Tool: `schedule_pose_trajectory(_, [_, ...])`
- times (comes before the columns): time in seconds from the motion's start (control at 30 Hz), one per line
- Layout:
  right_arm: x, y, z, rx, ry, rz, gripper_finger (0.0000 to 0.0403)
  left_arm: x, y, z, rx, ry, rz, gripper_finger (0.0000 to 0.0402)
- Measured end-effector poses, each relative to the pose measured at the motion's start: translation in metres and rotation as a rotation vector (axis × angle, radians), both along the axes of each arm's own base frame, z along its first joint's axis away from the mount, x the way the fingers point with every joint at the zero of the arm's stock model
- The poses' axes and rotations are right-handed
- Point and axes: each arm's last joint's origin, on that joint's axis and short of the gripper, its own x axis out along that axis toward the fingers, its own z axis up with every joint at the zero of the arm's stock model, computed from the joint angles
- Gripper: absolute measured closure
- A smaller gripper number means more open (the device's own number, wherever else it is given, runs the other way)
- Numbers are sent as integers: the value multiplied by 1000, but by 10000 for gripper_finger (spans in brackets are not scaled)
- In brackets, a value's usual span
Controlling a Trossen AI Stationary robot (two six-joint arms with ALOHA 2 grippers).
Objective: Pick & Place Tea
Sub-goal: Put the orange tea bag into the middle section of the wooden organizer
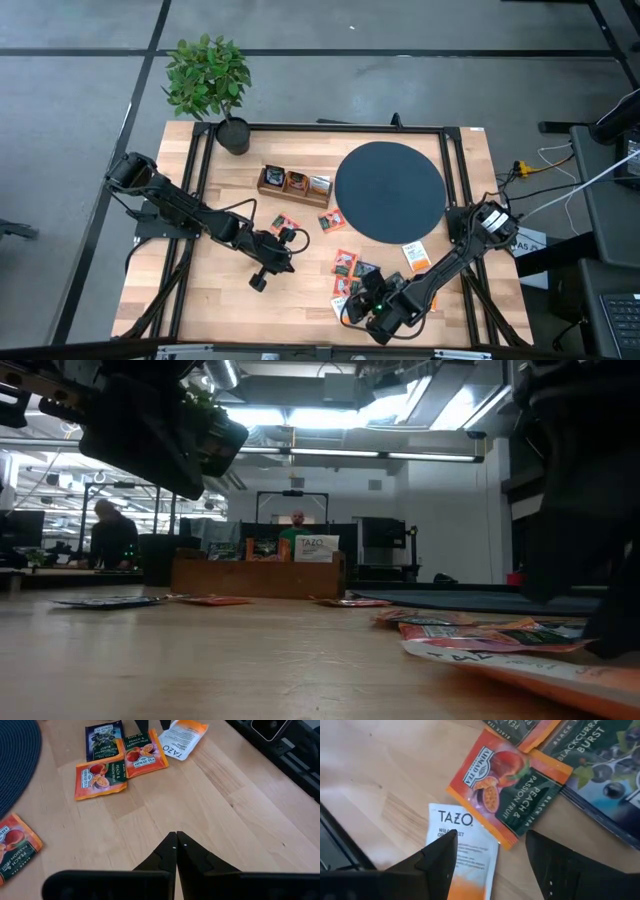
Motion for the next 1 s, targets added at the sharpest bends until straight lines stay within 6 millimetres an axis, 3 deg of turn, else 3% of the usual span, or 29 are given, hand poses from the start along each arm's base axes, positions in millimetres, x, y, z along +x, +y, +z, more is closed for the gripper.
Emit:
schedule_pose_trajectory(0.47, [5,-2,-12,16,3,-75,178,0,0,0,7,1,-5,398])
schedule_pose_trajectory(0.63, [4,-4,-13,32,7,-111,228,0,0,0,7,0,-6,398])
schedule_pose_trajectory(1.0, [3,-5,-16,49,6,-177,381,-1,0,-1,18,4,-11,398])
